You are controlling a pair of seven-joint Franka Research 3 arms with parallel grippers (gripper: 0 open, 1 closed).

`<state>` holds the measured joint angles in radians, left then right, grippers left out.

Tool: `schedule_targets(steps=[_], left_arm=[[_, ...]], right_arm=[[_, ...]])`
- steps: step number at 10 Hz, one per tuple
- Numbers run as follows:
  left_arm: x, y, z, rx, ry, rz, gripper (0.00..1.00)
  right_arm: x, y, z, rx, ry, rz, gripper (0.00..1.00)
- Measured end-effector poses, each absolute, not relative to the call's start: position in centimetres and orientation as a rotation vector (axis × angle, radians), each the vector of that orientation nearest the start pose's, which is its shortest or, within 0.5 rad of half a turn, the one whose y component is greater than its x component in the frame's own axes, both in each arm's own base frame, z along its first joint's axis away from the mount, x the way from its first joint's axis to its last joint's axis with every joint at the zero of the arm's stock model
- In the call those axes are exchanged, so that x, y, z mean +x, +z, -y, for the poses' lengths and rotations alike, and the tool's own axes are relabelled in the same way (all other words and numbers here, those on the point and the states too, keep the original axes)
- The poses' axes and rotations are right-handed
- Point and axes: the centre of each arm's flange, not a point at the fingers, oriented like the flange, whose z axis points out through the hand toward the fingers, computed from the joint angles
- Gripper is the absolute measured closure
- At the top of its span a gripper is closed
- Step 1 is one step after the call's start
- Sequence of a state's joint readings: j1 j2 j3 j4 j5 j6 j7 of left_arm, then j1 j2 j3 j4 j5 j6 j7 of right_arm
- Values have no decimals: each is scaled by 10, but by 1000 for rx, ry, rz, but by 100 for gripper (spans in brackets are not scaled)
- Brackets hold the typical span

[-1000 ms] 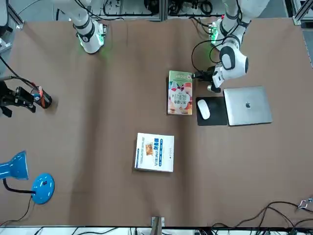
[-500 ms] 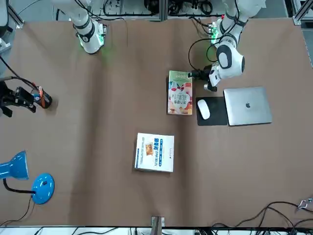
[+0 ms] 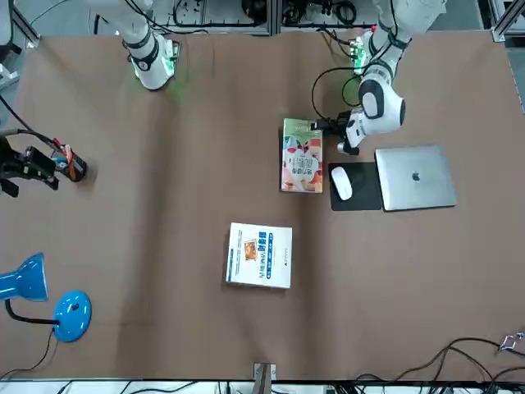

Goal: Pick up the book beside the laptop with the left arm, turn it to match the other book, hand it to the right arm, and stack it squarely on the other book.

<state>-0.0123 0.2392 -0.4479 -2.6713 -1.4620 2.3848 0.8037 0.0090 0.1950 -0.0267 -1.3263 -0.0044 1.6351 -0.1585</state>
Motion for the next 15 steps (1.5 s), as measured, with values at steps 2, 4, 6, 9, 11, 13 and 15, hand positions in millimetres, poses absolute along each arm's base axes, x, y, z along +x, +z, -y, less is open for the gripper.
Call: schedule_targets(steps=[2, 4, 6, 9, 11, 13, 15], left_arm=[[312, 140, 184, 2296, -376, -139, 19], [306, 130, 184, 2290, -414, -157, 25], [305, 126, 184, 2287, -426, -164, 48], [305, 130, 193, 2277, -423, -130, 78], [316, 142, 196, 2279, -375, -103, 80], [331, 164, 196, 2304, -297, -18, 80], [348, 190, 195, 2343, -219, 112, 81]], right_arm=[[632, 616, 12, -3159, -225, 222, 1], [636, 612, 11, -3161, -246, 226, 1], [641, 592, 18, -3164, -261, 210, 1], [643, 573, 29, -3166, -263, 185, 1], [644, 576, 27, -3164, -292, 189, 1], [644, 582, 24, -3161, -316, 198, 1], [644, 585, 20, -3160, -325, 207, 1]])
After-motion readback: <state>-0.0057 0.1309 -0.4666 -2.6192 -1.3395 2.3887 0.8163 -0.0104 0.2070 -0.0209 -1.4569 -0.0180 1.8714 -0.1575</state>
